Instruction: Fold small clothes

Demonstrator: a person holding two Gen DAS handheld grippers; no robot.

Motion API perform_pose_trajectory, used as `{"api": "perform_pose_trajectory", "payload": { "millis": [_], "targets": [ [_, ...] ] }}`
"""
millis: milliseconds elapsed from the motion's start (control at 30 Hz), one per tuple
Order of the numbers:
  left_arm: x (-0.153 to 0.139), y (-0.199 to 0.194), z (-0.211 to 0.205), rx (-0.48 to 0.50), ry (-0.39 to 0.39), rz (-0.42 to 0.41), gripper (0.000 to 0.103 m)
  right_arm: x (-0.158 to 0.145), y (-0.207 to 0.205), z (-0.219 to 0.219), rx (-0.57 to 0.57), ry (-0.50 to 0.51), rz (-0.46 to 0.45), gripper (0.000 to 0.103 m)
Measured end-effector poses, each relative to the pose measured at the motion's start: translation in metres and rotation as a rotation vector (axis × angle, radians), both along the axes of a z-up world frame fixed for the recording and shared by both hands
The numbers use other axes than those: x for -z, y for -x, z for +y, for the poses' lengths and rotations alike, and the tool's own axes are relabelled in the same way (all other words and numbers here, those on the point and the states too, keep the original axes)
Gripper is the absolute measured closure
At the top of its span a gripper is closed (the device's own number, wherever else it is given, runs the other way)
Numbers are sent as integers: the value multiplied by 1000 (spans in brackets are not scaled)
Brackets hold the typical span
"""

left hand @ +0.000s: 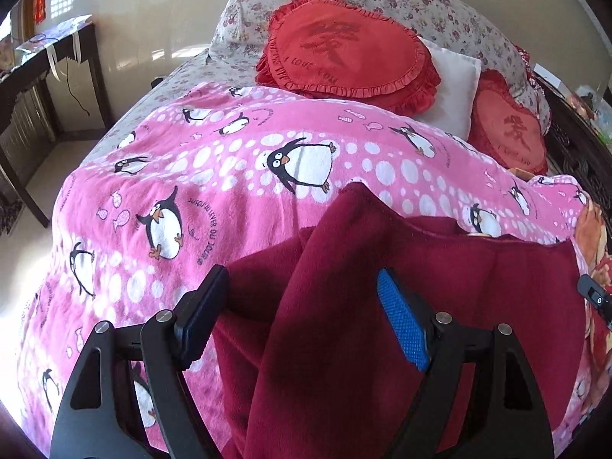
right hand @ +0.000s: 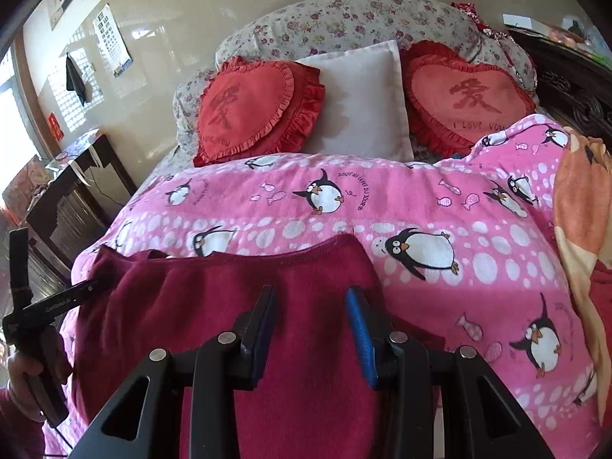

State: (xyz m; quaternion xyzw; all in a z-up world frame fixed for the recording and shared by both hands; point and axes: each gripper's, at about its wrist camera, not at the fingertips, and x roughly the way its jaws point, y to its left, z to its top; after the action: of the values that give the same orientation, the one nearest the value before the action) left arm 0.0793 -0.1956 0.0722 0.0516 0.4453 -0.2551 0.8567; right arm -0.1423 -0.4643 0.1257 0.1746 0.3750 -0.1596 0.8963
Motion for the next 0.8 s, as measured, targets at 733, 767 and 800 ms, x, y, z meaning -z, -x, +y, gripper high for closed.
{"api": "perform_pose_trajectory", "payload": {
  "millis": [733, 767, 800],
  "targets": [
    [3, 71, 73, -16, 37, 73, 23, -7, 52, 27, 16, 16, 45, 66],
    [6, 73, 75, -17, 33, 74, 23, -2, 53, 26, 19, 6, 63, 66],
    [10, 76, 77, -19, 30, 76, 23, 6, 52, 23, 25, -2, 86, 66]
  ]
}}
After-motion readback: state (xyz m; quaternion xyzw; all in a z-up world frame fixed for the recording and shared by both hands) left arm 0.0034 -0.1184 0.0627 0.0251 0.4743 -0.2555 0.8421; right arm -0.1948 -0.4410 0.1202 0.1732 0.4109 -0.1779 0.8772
